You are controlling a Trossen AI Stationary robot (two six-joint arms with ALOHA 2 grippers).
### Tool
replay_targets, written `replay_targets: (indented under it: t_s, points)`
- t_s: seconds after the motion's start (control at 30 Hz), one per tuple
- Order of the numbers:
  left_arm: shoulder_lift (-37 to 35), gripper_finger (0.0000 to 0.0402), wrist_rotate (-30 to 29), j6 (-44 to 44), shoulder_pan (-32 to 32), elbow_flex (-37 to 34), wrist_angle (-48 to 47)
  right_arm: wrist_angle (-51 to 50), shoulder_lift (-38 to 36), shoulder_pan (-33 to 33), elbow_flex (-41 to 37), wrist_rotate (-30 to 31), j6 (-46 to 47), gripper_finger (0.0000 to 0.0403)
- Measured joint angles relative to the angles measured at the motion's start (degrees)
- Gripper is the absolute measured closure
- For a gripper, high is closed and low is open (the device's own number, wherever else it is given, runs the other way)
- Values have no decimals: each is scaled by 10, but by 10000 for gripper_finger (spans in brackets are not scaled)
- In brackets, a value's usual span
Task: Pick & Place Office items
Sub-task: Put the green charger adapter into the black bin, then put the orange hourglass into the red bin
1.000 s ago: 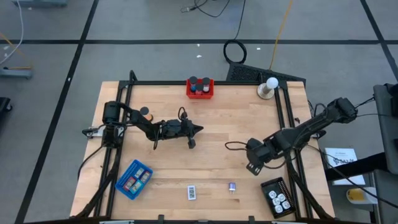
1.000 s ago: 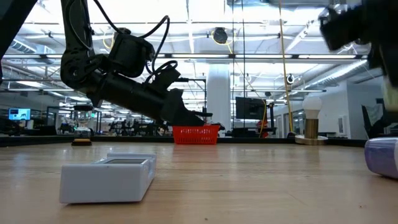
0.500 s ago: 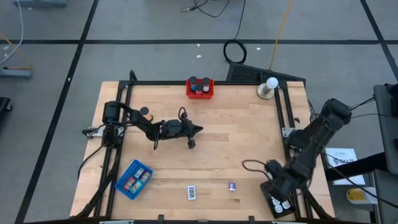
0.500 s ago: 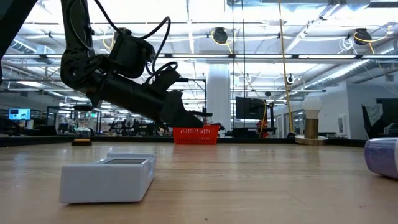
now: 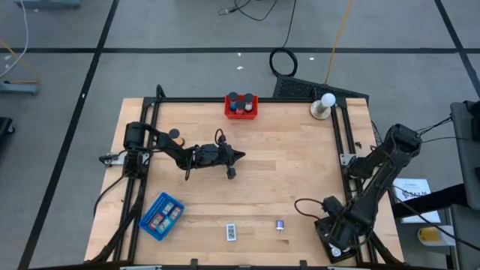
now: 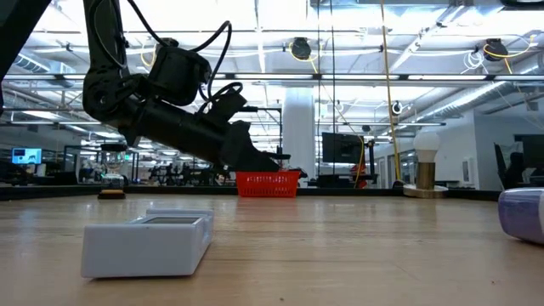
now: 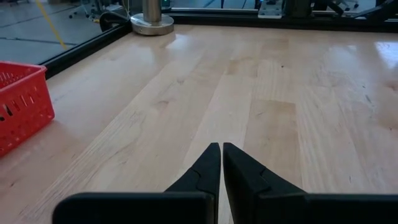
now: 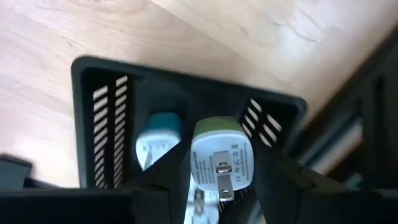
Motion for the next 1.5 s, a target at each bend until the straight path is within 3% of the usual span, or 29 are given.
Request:
replay_targets:
  t_s: [0.67,0.9,1.5]
  points:
    - [0,376,0,3,0,0,0,108,0,0,-82,-1,-24,265]
    - [0,376,0,3,0,0,-1,112,0,0,-84,-2,-29,239]
    - [0,376,0,3,0,0,-1,126,-23,-4,-84,-71,-30,234]
